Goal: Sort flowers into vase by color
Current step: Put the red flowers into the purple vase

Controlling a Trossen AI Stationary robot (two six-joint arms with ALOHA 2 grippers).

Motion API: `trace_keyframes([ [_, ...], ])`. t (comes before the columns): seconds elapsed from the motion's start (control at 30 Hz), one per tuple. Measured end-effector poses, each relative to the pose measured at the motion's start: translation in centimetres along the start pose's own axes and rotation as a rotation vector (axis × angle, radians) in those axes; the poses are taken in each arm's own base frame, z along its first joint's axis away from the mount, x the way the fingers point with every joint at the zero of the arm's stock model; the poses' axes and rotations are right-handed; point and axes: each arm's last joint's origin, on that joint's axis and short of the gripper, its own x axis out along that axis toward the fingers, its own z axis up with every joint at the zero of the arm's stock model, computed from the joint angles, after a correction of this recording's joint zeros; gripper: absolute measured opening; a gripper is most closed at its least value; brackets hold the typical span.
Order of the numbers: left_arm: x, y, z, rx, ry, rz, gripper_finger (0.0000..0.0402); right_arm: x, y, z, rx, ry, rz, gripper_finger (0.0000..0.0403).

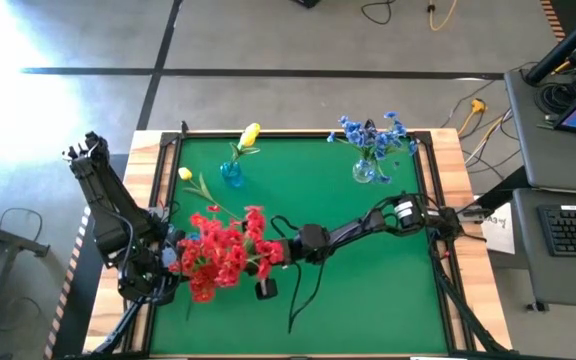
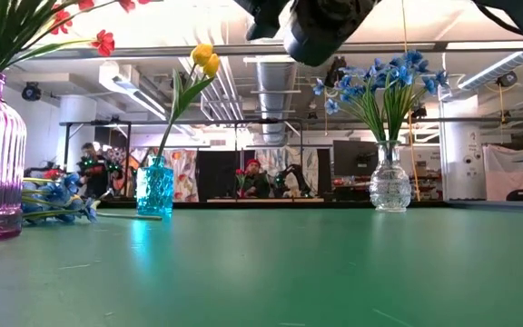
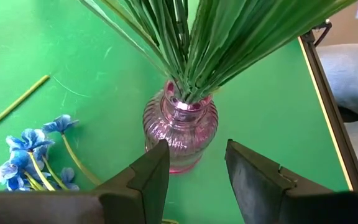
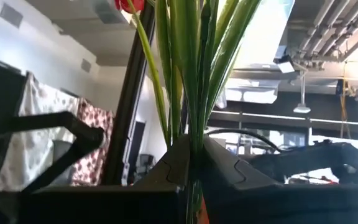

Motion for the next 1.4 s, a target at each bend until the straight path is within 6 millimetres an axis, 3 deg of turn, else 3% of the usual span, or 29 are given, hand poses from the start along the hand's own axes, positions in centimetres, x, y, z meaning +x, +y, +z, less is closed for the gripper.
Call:
trace_keyframes([
  [0.13,0.1,0.0,0.0,0.004,0.001,0.003,0.0145,0.4,0.0,-0.3,0.048,-0.018,-0.001,0.0018],
  [0.37,0.1,0.0,0.0,-0.020,-0.005,0.008,0.0145,0.8,0.4,-2.6,0.094,0.014,0.003,0.0018],
  [1.4,0.6,-0.5,-0.2,-0.013,0.015,0.015,0.0146,1.2,-0.1,-2.4,0.013,0.081,-0.066,0.0018],
])
